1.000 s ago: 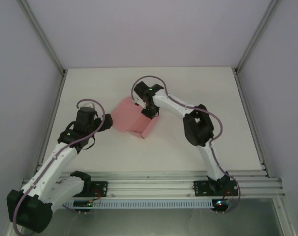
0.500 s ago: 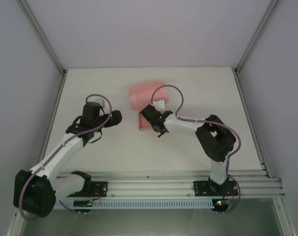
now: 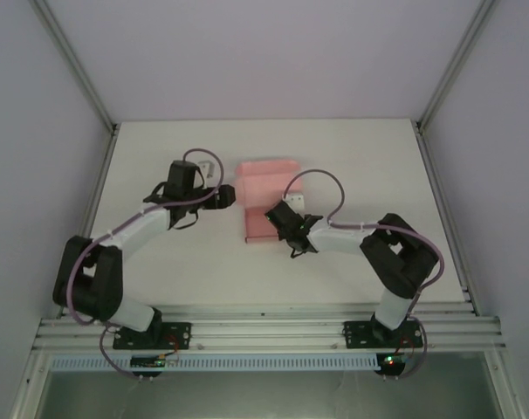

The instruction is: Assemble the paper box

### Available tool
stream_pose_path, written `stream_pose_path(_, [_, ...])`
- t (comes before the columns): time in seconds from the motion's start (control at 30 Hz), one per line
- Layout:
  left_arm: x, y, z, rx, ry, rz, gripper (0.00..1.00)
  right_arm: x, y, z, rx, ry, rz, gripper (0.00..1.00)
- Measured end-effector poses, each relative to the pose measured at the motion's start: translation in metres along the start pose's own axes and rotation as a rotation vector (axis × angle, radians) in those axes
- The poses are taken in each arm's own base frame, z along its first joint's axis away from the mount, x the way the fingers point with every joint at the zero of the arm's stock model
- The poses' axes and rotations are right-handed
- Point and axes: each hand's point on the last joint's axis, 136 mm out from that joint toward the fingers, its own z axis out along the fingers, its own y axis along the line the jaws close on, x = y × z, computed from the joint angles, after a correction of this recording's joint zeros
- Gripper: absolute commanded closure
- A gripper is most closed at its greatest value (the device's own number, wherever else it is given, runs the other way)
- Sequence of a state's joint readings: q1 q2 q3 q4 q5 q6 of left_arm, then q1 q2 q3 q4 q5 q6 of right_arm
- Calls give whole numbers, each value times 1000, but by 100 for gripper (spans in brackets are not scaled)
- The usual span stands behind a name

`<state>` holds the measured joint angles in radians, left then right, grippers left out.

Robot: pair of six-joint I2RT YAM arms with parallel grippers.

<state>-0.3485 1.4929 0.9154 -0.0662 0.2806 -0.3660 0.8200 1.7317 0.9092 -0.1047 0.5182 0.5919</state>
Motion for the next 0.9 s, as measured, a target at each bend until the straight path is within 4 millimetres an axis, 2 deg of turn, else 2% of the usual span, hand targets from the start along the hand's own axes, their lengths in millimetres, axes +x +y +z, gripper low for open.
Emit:
stream_pose_path(0.1, [-3, -4, 15, 39, 21, 31, 27, -1, 3, -1, -28, -8, 17, 95])
stream_pose_path(0.2, [3, -5, 27, 68, 51, 53, 30, -2, 8, 0, -53, -12, 26, 95])
stream_pose_path(0.27, [8, -4, 33, 85, 74, 69, 35, -2, 11, -1, -69, -11, 30, 95])
stream_pose_path(0.37, [10, -5, 40, 100, 89, 101, 41, -1, 14, -1, -90, -11, 33, 94])
stream_pose_path(0.47, [3, -8, 43, 113, 80, 141, 47, 0, 15, -2, -104, -11, 35, 94])
stream_pose_path(0.73, [-8, -16, 42, 149, 57, 224, 93, 1, 15, -3, -113, -10, 37, 93])
stream_pose_path(0.8, [-9, -16, 41, 151, 51, 239, 100, 1, 15, -3, -112, -10, 38, 92])
stream_pose_path(0.9, [-11, -18, 39, 161, 41, 269, 100, 1, 15, -3, -112, -10, 38, 87])
